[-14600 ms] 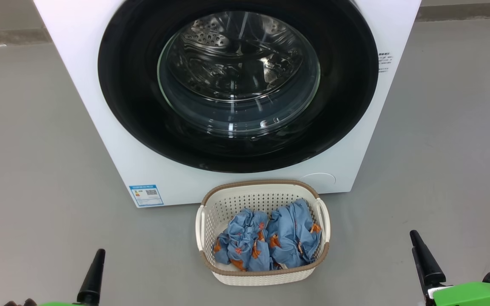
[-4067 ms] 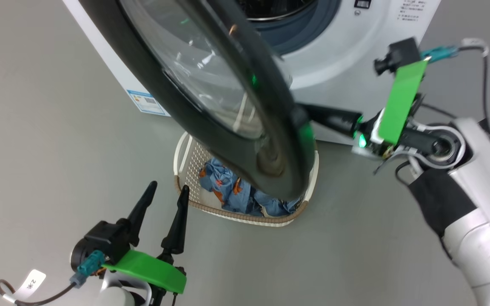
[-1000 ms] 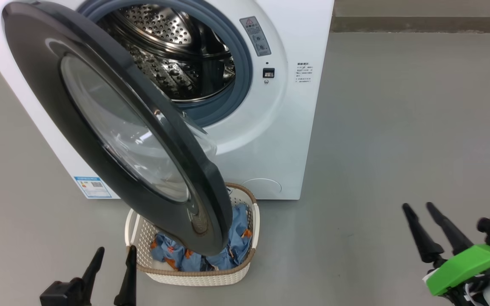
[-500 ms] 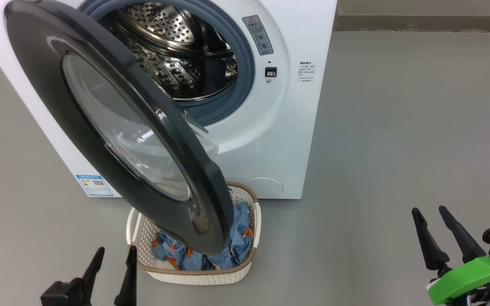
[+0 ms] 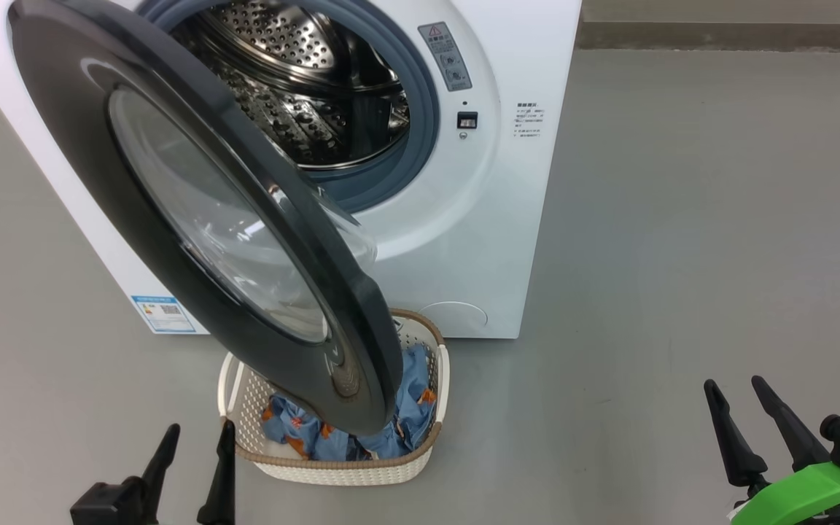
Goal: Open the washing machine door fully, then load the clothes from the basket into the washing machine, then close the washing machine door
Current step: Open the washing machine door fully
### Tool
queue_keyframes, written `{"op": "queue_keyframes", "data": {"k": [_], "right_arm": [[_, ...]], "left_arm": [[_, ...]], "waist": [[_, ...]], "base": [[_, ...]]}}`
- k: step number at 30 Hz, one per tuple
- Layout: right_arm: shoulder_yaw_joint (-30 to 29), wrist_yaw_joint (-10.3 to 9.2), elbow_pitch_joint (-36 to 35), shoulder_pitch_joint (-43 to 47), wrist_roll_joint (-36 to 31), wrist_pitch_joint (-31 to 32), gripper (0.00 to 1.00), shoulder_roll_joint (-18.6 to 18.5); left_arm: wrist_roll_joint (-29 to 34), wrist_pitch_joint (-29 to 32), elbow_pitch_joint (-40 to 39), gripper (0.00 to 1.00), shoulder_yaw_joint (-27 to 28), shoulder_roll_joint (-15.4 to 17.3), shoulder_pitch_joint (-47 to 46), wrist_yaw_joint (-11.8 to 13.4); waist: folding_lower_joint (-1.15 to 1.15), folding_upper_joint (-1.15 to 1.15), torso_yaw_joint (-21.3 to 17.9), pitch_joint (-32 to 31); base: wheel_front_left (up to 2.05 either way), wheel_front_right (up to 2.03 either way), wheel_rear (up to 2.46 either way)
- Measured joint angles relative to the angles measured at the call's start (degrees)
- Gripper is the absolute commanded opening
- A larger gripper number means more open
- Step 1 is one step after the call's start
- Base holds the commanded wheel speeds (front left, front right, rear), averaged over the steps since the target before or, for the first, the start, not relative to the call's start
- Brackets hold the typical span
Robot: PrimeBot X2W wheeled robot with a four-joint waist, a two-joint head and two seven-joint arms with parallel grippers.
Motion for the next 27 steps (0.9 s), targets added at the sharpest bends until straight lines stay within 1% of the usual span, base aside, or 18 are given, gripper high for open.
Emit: {"op": "queue_keyframes", "data": {"k": [8,9,10,11,16,19,22,25,27], "right_arm": [[0.0,0.0,0.34,0.37,-0.05,0.0,1.0,0.09],[-0.02,0.0,0.35,0.37,-0.07,0.0,1.0,0.09],[-0.03,0.0,0.38,0.38,-0.13,0.0,1.0,0.09],[-0.03,0.0,0.38,0.38,-0.13,0.0,1.0,0.1],[-0.24,0.0,0.36,0.4,-0.13,0.0,1.0,0.18],[-0.51,0.0,0.3,0.42,-0.15,0.0,1.0,0.23],[-1.02,0.0,0.11,0.46,-0.23,0.0,1.0,0.25],[-1.48,0.0,-0.01,0.47,-0.25,0.0,1.0,0.26],[-1.62,0.0,-0.09,0.47,-0.64,0.0,1.0,0.29]], "left_arm": [[0.08,0.0,0.04,1.0,0.49,-0.02,-0.03,0.0],[0.08,0.0,0.08,0.66,0.58,-0.02,-0.04,0.01],[0.2,0.0,0.07,0.25,0.74,-0.03,-0.13,0.0],[0.43,0.0,-0.07,0.0,0.97,-0.04,-0.21,0.0],[0.42,0.0,-3.71,0.0,2.52,-0.3,-1.01,0.0],[0.51,-0.01,-8.48,0.0,4.03,-0.53,-2.9,0.0],[1.46,-0.01,-15.02,0.0,4.76,-0.92,-5.02,0.01],[2.23,-0.02,-21.47,0.0,2.68,-1.69,-7.27,0.03],[2.4,-0.07,-24.87,0.0,-0.86,-2.05,-8.27,0.09]], "waist": [[0.0,0.0,0.0,-0.07],[0.0,0.0,0.01,-0.1],[0.0,0.0,0.05,-0.13],[0.0,0.0,0.09,-0.18],[0.0,0.0,0.36,-0.28],[0.0,0.0,0.54,-0.28],[0.0,0.0,0.68,-0.1],[0.0,0.0,0.69,0.22],[0.0,0.0,0.64,0.46]], "base": [[0.0,0.0,0.0],[0.0,0.0,0.0],[0.0,0.0,0.0],[0.0,0.0,0.0],[0.0,0.0,0.0],[0.0,0.0,0.0],[0.0,0.0,0.0],[0.0,0.0,0.0],[0.0,0.0,0.0]]}}
